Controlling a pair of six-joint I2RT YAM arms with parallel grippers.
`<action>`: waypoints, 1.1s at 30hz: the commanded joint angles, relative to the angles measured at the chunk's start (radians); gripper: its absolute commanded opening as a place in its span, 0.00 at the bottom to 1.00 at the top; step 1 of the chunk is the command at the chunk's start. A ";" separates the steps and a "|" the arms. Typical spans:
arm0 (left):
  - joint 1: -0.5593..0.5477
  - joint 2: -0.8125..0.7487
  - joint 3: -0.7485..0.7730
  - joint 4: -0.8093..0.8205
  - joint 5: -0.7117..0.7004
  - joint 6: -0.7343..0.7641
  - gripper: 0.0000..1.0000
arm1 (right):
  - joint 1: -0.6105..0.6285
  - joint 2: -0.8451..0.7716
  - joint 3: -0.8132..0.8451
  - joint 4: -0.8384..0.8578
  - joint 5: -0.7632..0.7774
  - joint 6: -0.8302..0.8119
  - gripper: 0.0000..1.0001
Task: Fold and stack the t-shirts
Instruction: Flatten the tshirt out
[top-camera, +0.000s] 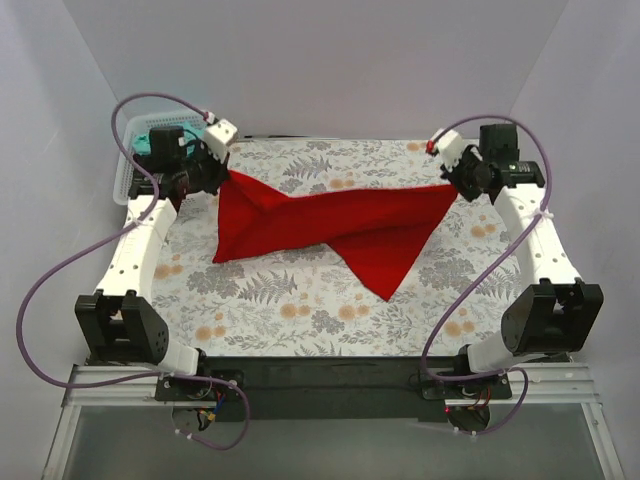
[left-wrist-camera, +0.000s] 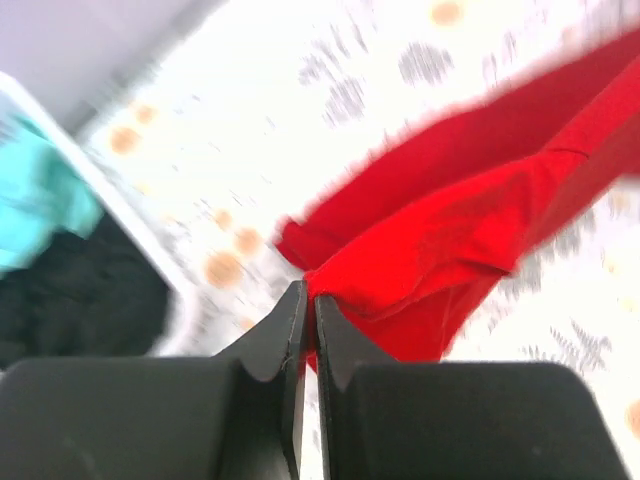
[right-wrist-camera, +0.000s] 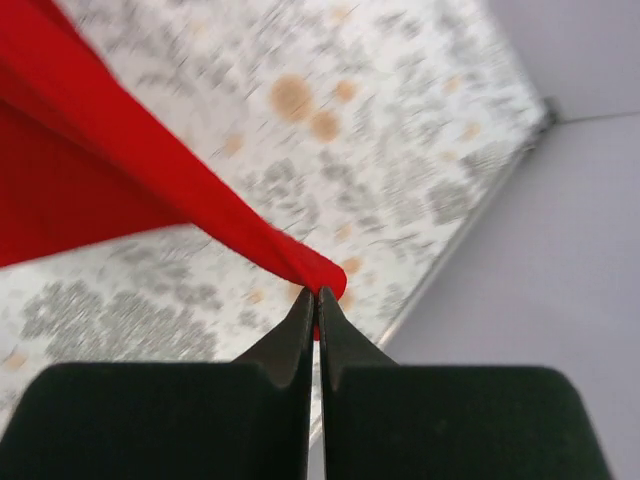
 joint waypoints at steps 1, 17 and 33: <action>0.021 0.028 0.189 0.099 -0.007 -0.174 0.00 | -0.010 0.029 0.195 0.085 0.022 0.054 0.01; 0.100 -0.003 0.434 0.544 -0.202 -0.369 0.00 | -0.015 -0.017 0.503 0.521 0.244 0.171 0.01; 0.102 -0.510 0.276 0.641 -0.030 -0.432 0.00 | -0.013 -0.440 0.410 0.694 0.307 0.088 0.01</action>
